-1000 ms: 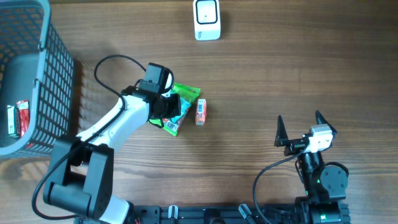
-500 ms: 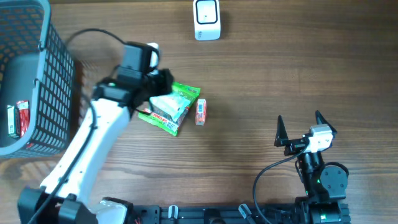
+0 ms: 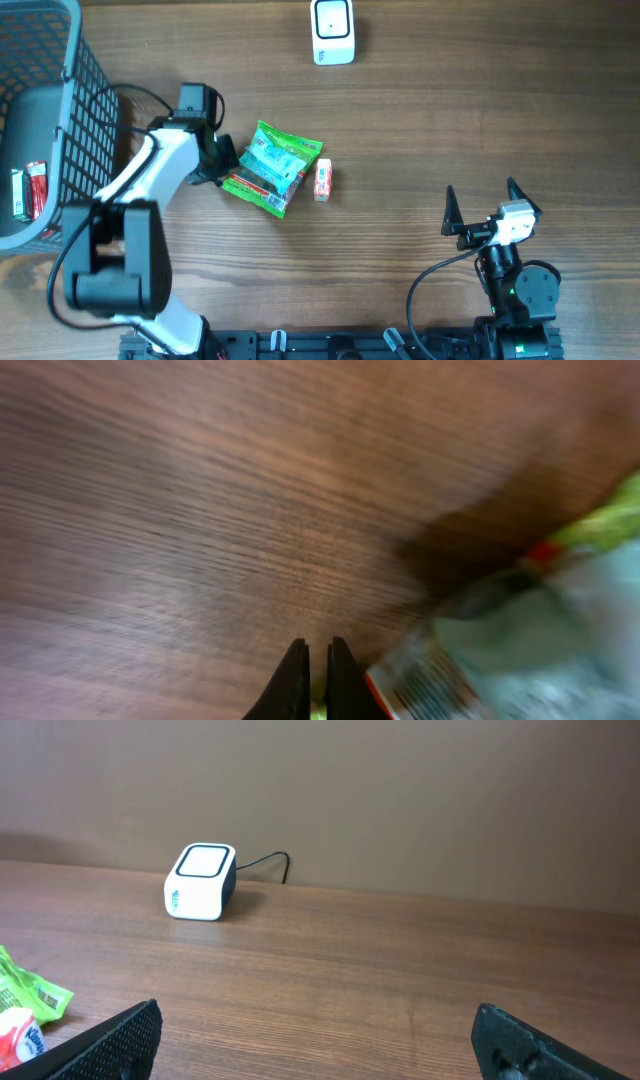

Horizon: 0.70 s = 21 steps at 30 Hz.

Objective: Scan the item barcode
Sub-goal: 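Release the snack bags and push them flat with the left gripper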

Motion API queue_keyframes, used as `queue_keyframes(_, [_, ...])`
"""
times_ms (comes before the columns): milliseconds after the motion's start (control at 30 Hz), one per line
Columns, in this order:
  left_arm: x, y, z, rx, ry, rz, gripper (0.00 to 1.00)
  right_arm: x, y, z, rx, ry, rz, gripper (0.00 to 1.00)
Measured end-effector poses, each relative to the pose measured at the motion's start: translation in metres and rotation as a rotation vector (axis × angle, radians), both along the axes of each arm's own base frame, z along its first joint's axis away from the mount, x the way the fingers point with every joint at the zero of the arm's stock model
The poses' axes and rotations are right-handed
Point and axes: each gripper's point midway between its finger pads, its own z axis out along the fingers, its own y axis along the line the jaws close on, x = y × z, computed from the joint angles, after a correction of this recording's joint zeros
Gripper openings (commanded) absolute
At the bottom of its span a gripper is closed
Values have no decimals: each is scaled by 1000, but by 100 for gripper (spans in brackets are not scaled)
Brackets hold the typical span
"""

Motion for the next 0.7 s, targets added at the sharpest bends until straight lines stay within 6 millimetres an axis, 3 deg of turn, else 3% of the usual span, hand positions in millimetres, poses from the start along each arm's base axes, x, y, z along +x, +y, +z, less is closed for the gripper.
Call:
queue_keyframes(67, [-4,-5,-14,-16,35,-7,4,0,0,0,0,0,0,100])
queue_keyframes(300, [-17,-56,-12,-311,97,-49,4,0,0,0,0,0,0,100])
queue_keyframes(700, [-26,-78,-10,-356,125,-99,7,0,0,0,0,0,0,100])
